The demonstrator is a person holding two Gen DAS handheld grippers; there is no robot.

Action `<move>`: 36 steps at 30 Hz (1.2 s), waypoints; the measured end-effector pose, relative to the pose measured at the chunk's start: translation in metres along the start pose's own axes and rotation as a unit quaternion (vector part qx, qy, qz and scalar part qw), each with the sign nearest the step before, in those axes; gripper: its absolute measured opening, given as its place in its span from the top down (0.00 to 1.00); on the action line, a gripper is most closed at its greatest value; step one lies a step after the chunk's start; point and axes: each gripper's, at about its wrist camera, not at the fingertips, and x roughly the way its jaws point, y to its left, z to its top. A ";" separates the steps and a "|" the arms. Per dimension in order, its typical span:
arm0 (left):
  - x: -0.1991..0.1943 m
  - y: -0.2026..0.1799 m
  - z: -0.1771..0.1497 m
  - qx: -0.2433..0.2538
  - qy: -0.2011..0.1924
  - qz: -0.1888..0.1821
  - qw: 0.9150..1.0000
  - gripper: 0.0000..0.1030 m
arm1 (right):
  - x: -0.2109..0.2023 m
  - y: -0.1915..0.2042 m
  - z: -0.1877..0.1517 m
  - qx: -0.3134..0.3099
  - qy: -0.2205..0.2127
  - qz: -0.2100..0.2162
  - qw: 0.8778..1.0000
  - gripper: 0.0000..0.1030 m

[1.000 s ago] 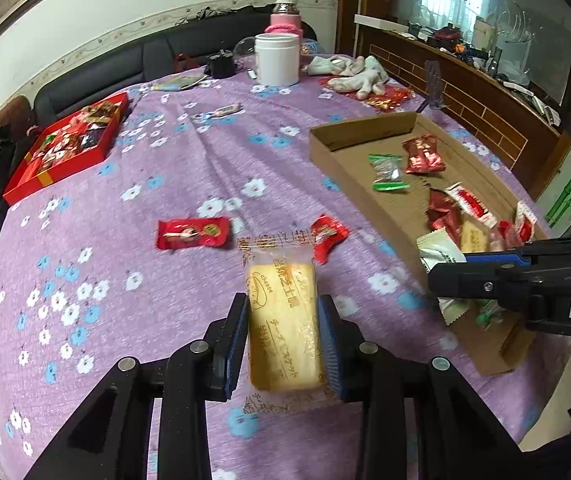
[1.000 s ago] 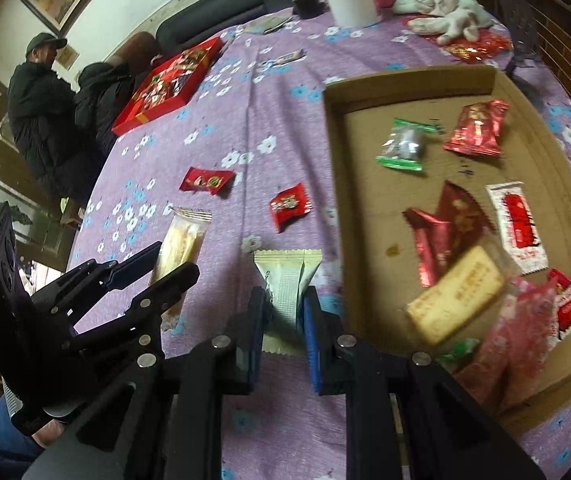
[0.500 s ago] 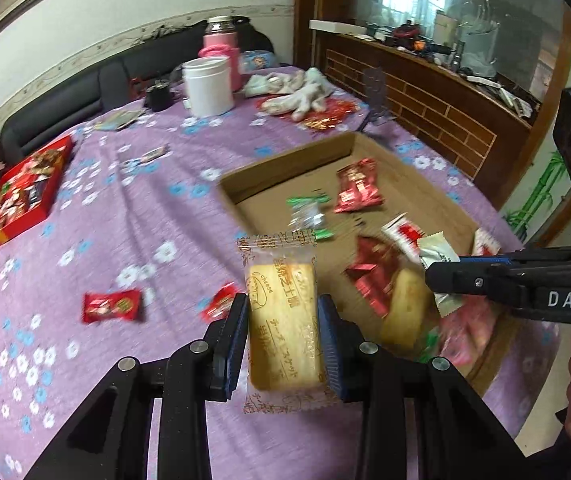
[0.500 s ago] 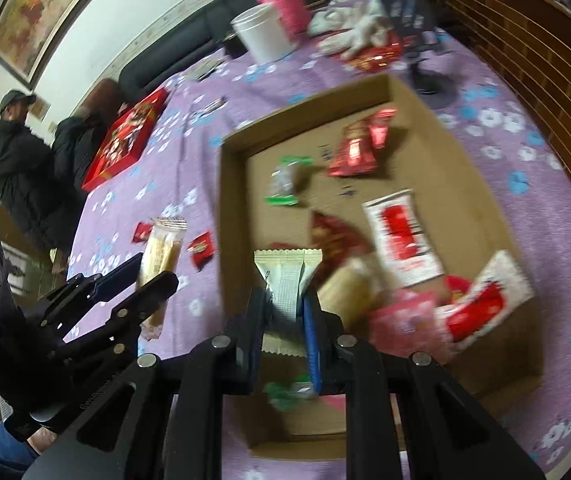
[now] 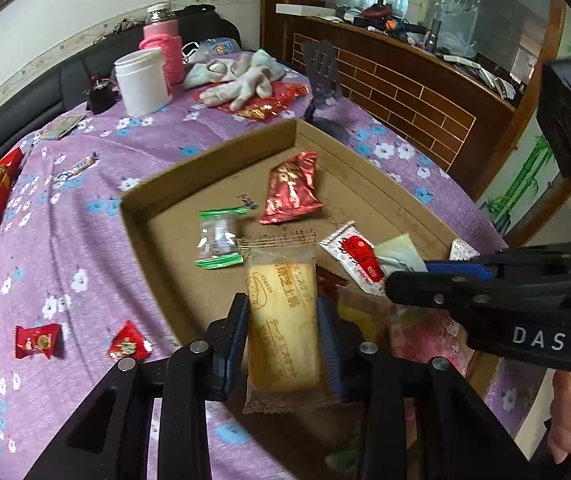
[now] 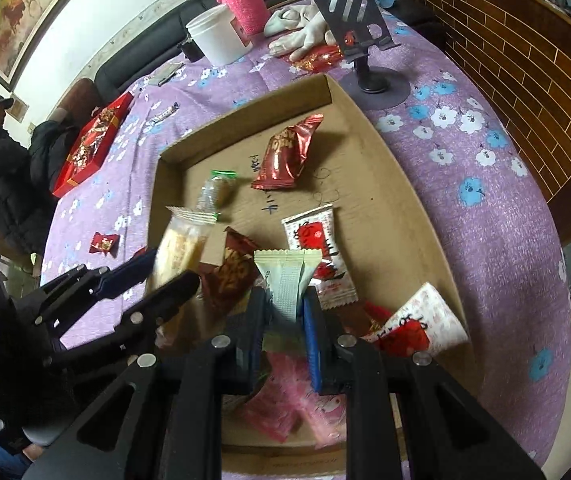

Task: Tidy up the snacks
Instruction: 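Carry the yellow cake bar and cream candy over the cardboard box, then open the left gripper over the box while right releases the cream candy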

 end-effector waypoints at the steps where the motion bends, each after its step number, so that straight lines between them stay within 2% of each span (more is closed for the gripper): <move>1: 0.002 -0.003 0.000 0.002 0.001 0.000 1.000 0.65 | 0.002 -0.001 0.001 -0.002 0.000 -0.002 1.000 0.83; 17: 0.012 -0.015 -0.003 0.026 -0.003 0.022 0.999 0.65 | 0.024 -0.010 0.013 -0.012 0.017 -0.010 1.000 0.82; 27: 0.013 -0.018 -0.001 0.034 -0.007 0.028 0.999 0.65 | 0.022 -0.011 0.017 -0.009 0.017 -0.010 1.000 0.82; 28: 0.012 -0.018 -0.001 0.034 -0.008 0.028 0.999 0.65 | 0.022 -0.011 0.017 -0.008 0.016 -0.009 1.000 0.80; 31: 0.012 -0.017 -0.001 0.034 -0.009 0.028 0.999 0.65 | 0.017 -0.011 0.017 -0.006 0.009 -0.012 1.000 0.63; 36: 0.007 -0.017 -0.001 0.035 -0.014 0.028 0.999 0.65 | 0.007 -0.008 0.017 -0.006 -0.001 -0.004 1.000 0.61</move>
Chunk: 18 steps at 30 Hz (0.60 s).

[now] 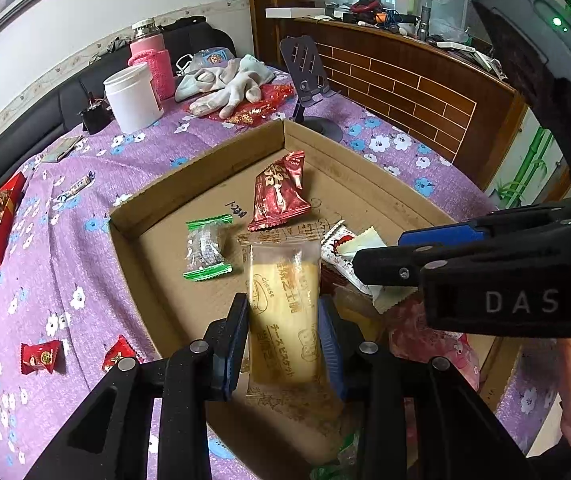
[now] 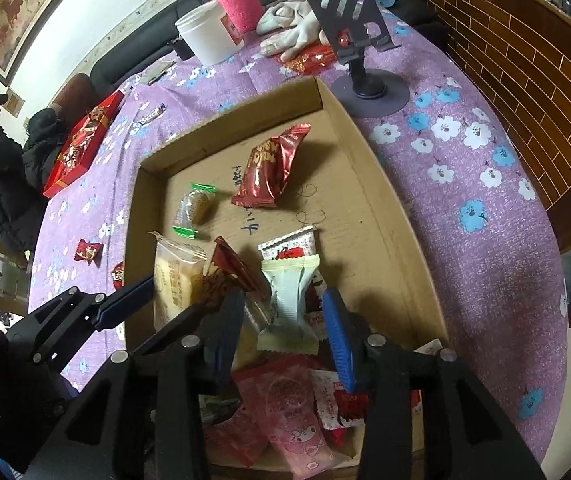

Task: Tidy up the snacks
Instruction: 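Open the left gripper over the box while right releases the cream candy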

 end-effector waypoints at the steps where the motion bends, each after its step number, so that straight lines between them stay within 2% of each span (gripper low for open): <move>1: -0.001 0.000 0.000 0.000 -0.002 0.000 1.000 0.65 | -0.002 0.001 0.000 -0.001 -0.002 0.000 1.000 0.60; 12: -0.021 -0.002 0.000 0.011 -0.026 0.003 1.000 0.65 | -0.036 0.016 -0.006 -0.020 -0.050 -0.034 0.998 0.26; 15: -0.028 -0.001 -0.001 0.013 -0.034 0.004 0.999 0.65 | -0.049 0.018 -0.009 -0.012 -0.084 -0.044 0.995 0.23; 18: -0.035 0.003 -0.003 0.011 -0.042 0.006 0.999 0.65 | -0.063 0.028 -0.014 -0.032 -0.118 -0.062 0.991 0.16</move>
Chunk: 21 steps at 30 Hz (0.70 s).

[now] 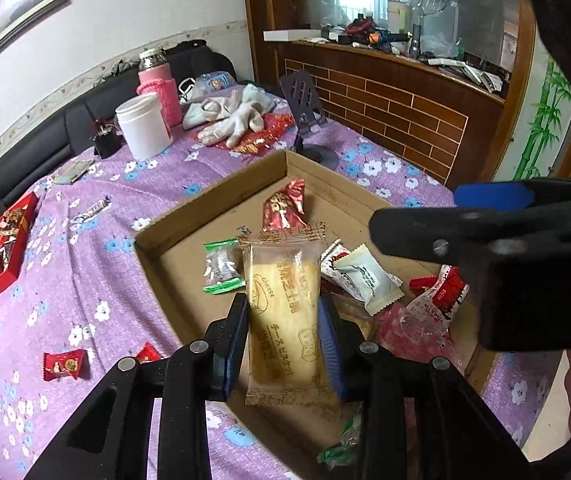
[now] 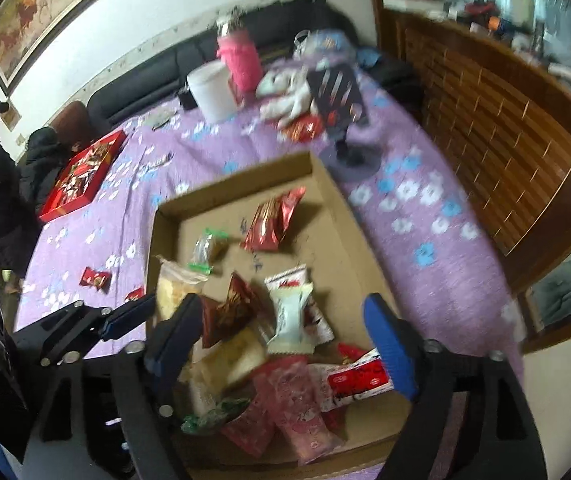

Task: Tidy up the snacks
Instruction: 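Open the left gripper over the box while right releases the cream candy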

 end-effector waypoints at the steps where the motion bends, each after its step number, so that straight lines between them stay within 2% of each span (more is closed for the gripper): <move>1: -0.003 0.002 0.000 -0.001 -0.002 0.001 1.000 0.65 | -0.003 0.003 0.000 -0.009 -0.002 0.002 1.000 0.15; 8: -0.020 0.020 -0.006 -0.018 -0.015 0.004 1.000 0.65 | -0.017 0.024 -0.004 -0.029 -0.018 0.027 0.999 0.15; 12: -0.030 0.037 -0.014 -0.034 -0.016 0.012 0.999 0.65 | -0.014 0.035 -0.006 -0.027 -0.006 0.033 0.999 0.16; 13: -0.033 0.043 -0.018 -0.040 -0.015 0.015 0.999 0.65 | -0.013 0.039 -0.006 -0.022 0.003 0.046 0.999 0.19; 15: -0.038 0.056 -0.027 -0.055 -0.013 0.022 0.998 0.65 | -0.007 0.046 -0.006 -0.009 0.037 0.077 0.996 0.35; 16: -0.040 0.063 -0.030 -0.061 -0.012 0.025 0.998 0.65 | -0.003 0.054 -0.006 -0.018 0.050 0.082 0.995 0.38; 21: -0.043 0.107 -0.061 -0.112 0.013 0.049 0.992 0.65 | 0.005 0.085 -0.011 -0.044 0.068 0.088 0.993 0.39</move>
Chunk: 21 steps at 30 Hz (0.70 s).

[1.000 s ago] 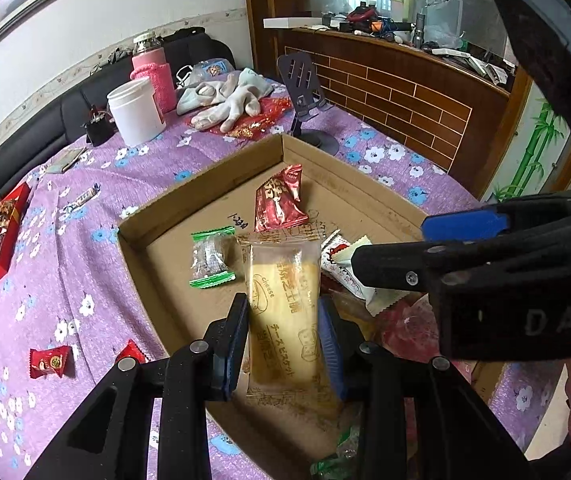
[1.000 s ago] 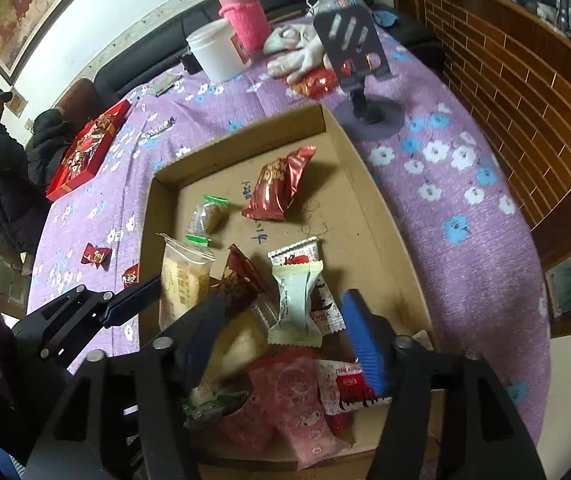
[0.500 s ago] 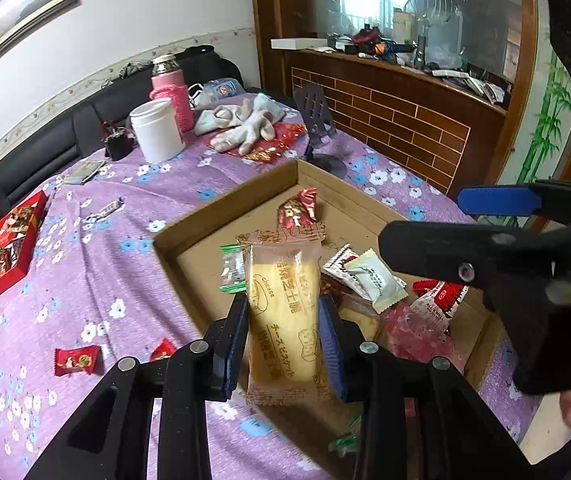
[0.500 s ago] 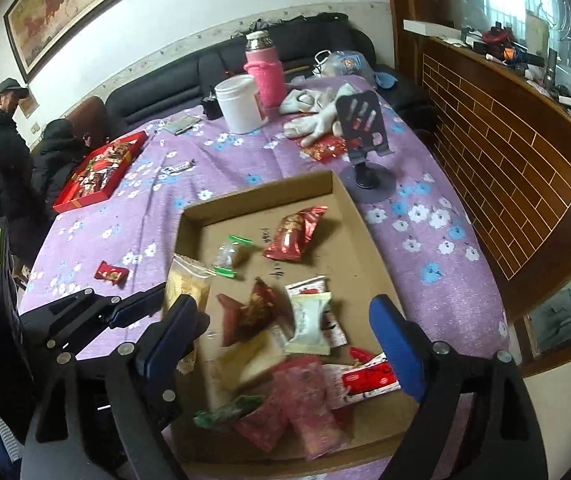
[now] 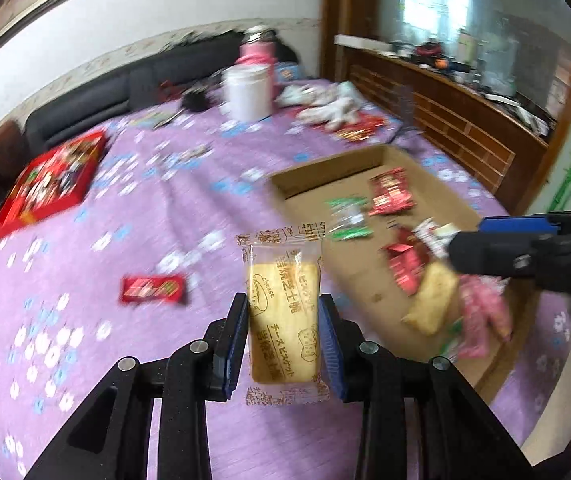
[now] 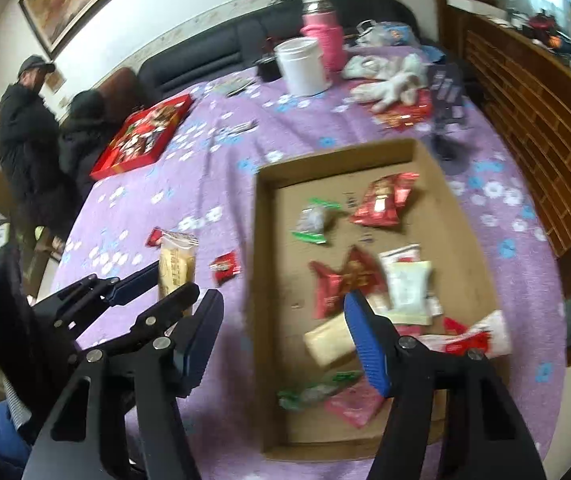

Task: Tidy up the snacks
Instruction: 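Open the left gripper over the box while right releases the cream candy, then grasp the small red foil candy with the right gripper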

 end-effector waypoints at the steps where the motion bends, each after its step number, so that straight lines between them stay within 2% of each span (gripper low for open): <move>1: 0.000 0.008 -0.004 -0.010 0.004 0.004 1.000 0.65 | 0.005 0.005 -0.001 0.002 0.010 -0.001 1.000 0.39; 6: -0.002 0.052 -0.024 -0.054 0.021 0.021 0.998 0.65 | 0.024 0.027 -0.002 0.001 0.032 0.020 0.999 0.48; 10: -0.005 0.079 -0.038 -0.074 0.034 0.026 0.996 0.63 | 0.042 0.049 -0.001 -0.004 0.047 0.020 0.999 0.48; 14: -0.007 0.094 -0.047 -0.072 0.041 0.026 0.996 0.63 | 0.070 0.057 0.006 0.051 0.082 0.035 0.995 0.64; 21: -0.003 0.114 -0.048 -0.045 0.049 0.017 0.998 0.63 | 0.121 0.050 0.021 0.174 0.113 0.007 0.978 0.65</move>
